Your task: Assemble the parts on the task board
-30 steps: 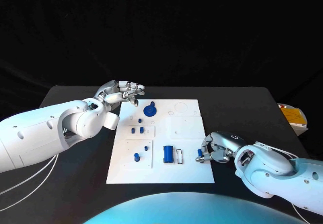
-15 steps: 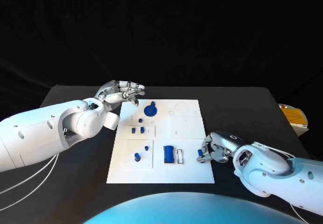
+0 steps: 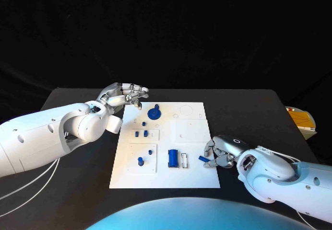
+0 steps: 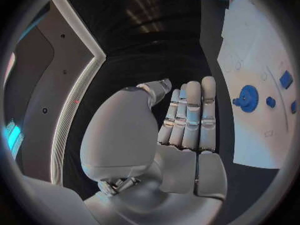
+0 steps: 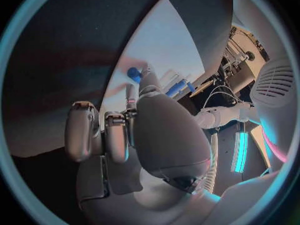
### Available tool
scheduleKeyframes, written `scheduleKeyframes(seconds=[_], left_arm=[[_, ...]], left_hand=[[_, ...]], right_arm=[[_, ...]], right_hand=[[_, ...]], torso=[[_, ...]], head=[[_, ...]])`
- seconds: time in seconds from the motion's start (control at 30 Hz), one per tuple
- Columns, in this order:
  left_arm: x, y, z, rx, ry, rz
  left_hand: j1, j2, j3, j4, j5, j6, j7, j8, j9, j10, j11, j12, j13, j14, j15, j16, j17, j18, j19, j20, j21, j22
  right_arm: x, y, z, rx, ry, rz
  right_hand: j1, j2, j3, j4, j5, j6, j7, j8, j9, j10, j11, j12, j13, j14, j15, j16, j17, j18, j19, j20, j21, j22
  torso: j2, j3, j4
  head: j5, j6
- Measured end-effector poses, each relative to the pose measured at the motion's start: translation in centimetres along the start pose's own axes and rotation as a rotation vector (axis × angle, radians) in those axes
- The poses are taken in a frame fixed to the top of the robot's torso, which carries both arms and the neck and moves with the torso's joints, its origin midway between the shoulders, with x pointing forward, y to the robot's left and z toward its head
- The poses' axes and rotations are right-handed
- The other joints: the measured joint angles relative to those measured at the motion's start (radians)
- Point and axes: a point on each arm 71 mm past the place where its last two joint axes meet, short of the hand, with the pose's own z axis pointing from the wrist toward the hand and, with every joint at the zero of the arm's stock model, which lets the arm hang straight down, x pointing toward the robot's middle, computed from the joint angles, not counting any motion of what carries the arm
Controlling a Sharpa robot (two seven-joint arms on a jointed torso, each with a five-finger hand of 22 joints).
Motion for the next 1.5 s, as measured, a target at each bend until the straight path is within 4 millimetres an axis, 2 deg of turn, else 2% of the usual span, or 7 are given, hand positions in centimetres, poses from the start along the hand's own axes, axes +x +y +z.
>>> scheduleKeyframes(seconds=[0.1,0.17,0.23,0.3,0.5,0.83,1.5], left_arm=[[0.0,0.0,0.0,-0.001,0.000,0.000],[0.0,0.0,0.0,-0.001,0.000,0.000],[0.0,0.0,0.0,-0.002,0.000,0.000],[0.0,0.0,0.0,-0.002,0.000,0.000],[0.0,0.0,0.0,-0.004,0.000,0.000],[0.0,0.0,-0.1,-0.006,0.000,0.001],[0.2,0.1,0.1,-0.011,0.007,-0.001]], left_hand=[[0.000,0.000,0.000,0.000,0.000,0.000,0.000,0.000,0.000,0.000,0.000,0.000,0.000,-0.004,0.004,0.000,-0.001,0.000,0.000,0.000,0.000,0.000],[0.000,0.000,0.000,0.000,0.000,0.000,0.000,0.000,0.000,0.000,0.000,0.000,0.000,-0.004,0.004,0.000,-0.001,0.000,0.000,0.000,0.000,0.000],[0.000,0.000,0.000,0.000,0.000,0.000,0.000,0.000,0.000,0.000,0.000,0.000,0.000,-0.004,0.004,0.000,-0.001,0.000,0.000,0.000,0.000,0.000],[0.000,0.000,0.000,0.000,0.000,0.000,0.000,0.000,0.000,0.000,0.000,0.000,0.000,-0.004,0.004,0.000,-0.001,0.000,0.000,0.000,0.000,0.000],[0.000,0.000,0.000,0.000,0.000,0.000,0.000,0.000,-0.001,-0.004,0.004,0.000,0.000,-0.004,0.004,0.000,-0.001,0.000,0.000,0.000,0.000,0.000],[0.000,0.000,0.000,0.000,0.000,0.000,0.000,0.000,-0.001,-0.004,0.004,0.000,0.000,-0.004,0.004,0.000,-0.001,0.000,0.000,0.000,0.000,0.000],[0.000,0.000,0.000,0.000,0.000,0.000,0.000,0.000,-0.002,-0.004,0.004,0.000,0.000,-0.004,0.004,0.000,-0.001,0.000,0.000,0.000,0.000,0.000]], right_arm=[[0.1,0.1,-0.1,-0.006,0.000,-0.004],[0.2,0.3,-0.2,-0.012,0.004,-0.004],[0.4,0.5,-0.2,-0.019,0.006,-0.004],[0.3,0.6,-0.2,-0.023,0.001,-0.003],[0.2,0.3,-0.2,-0.014,-0.008,-0.004],[0.2,0.3,-0.1,-0.013,-0.010,-0.003],[-0.2,4.4,0.2,-0.097,-0.032,0.075]], right_hand=[[0.014,-0.004,0.027,0.027,0.000,0.007,-0.003,-0.002,-0.010,0.000,0.000,0.006,0.000,0.000,0.000,0.002,0.000,0.000,0.000,0.000,0.001,0.000],[0.051,-0.041,0.139,0.139,0.000,0.029,-0.001,-0.017,-0.028,0.002,-0.002,0.008,-0.056,0.000,0.000,0.002,0.000,0.000,0.000,0.000,0.005,0.000],[0.074,-0.042,0.252,0.208,0.006,0.033,-0.002,-0.017,-0.027,0.003,-0.003,0.012,-0.041,0.000,0.000,0.002,0.000,-0.001,0.000,0.000,0.005,0.000],[0.065,-0.032,0.477,0.210,-0.008,0.026,-0.002,-0.019,-0.031,0.005,-0.005,0.018,-0.121,0.000,0.000,0.002,0.000,-0.004,0.000,0.000,0.005,0.000],[-0.158,-0.059,0.696,0.150,-0.059,0.022,-0.006,-0.019,-0.010,0.005,-0.005,0.018,-0.152,0.000,0.000,0.002,0.000,-0.004,0.000,0.000,0.005,0.000],[-0.264,-0.013,0.736,0.151,-0.075,0.016,-0.002,-0.020,-0.011,0.005,-0.005,0.018,-0.152,0.000,0.000,0.002,0.000,-0.004,0.000,0.000,0.001,0.000],[-0.286,-0.028,0.748,0.130,-0.075,0.018,0.000,0.001,-0.011,0.005,-0.005,0.023,-0.152,0.000,0.000,0.002,0.000,-0.004,0.000,0.000,0.002,0.000]], torso=[[0.000,-0.0001,0.0002],[0.000,-0.0005,0.0002],[0.000,-0.0005,0.0003],[0.000,-0.0006,0.0005],[0.000,-0.0006,0.0010],[0.000,-0.0006,0.0007],[0.000,-0.0006,0.0025]], head=[[0.000,0.000],[0.000,0.000],[0.000,0.000],[-0.001,0.000],[-0.001,0.000],[0.001,0.000],[-0.002,0.000]])
